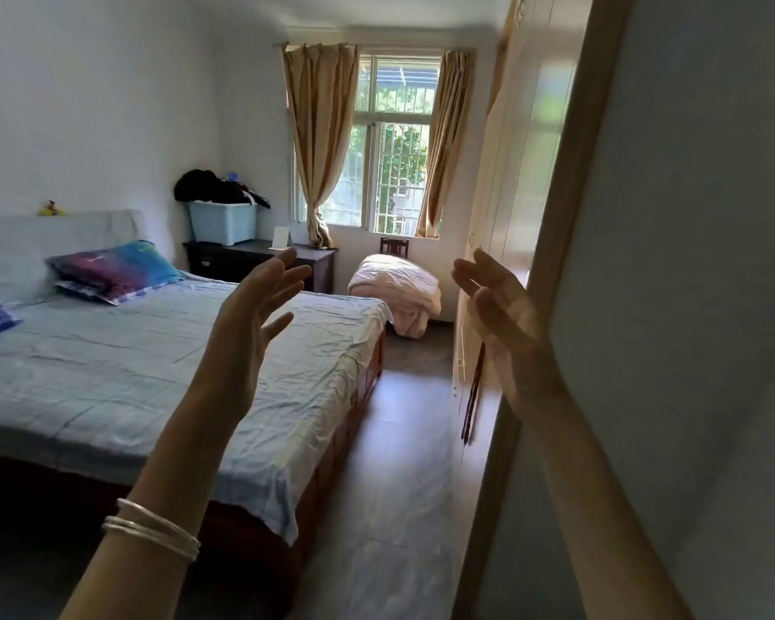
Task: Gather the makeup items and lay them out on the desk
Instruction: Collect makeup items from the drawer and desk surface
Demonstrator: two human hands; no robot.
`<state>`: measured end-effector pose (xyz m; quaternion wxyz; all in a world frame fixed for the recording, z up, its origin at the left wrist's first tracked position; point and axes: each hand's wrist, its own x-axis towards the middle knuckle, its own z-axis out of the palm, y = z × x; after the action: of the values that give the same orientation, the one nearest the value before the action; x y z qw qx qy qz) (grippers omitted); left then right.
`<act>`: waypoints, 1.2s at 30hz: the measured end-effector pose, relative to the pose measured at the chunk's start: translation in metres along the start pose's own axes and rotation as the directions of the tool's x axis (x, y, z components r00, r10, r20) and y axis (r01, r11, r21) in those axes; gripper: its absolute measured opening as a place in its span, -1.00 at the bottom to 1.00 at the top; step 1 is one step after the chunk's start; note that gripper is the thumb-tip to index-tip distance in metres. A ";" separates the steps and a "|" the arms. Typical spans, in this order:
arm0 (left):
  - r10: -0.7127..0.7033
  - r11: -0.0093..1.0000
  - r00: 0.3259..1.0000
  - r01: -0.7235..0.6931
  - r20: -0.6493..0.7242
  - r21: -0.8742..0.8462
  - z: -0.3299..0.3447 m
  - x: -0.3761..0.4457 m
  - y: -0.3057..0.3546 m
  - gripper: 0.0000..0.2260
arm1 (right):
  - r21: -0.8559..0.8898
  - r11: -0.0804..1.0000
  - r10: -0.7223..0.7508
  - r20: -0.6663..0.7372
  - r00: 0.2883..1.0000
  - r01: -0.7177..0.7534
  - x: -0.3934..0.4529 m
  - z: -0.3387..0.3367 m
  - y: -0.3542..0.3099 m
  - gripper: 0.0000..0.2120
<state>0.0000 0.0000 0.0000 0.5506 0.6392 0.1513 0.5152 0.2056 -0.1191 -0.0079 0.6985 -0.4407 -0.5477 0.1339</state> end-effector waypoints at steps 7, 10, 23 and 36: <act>-0.014 0.999 0.999 0.015 -0.038 0.040 0.028 0.066 -0.031 -0.54 | 0.038 0.999 0.026 0.013 1.000 -0.027 0.066 -0.036 0.048 -0.33; -0.001 0.999 0.999 0.003 -0.041 0.044 0.030 0.093 -0.047 -0.56 | 0.061 0.998 0.033 0.020 0.999 -0.034 0.086 -0.044 0.077 -0.43; -0.029 0.999 1.000 0.028 0.008 0.027 0.005 0.236 -0.130 -0.54 | 0.033 0.999 0.039 -0.047 0.998 -0.037 0.200 -0.032 0.176 -0.17; -0.078 0.997 0.989 0.081 0.126 -0.014 -0.021 0.395 -0.213 -0.42 | -0.057 0.997 0.045 -0.163 0.986 -0.055 0.317 -0.015 0.263 -0.06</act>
<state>0.2303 0.3863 0.0082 0.5851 0.6585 0.1369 0.4531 0.4120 0.2383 -0.0034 0.7231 -0.4849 -0.4819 0.0986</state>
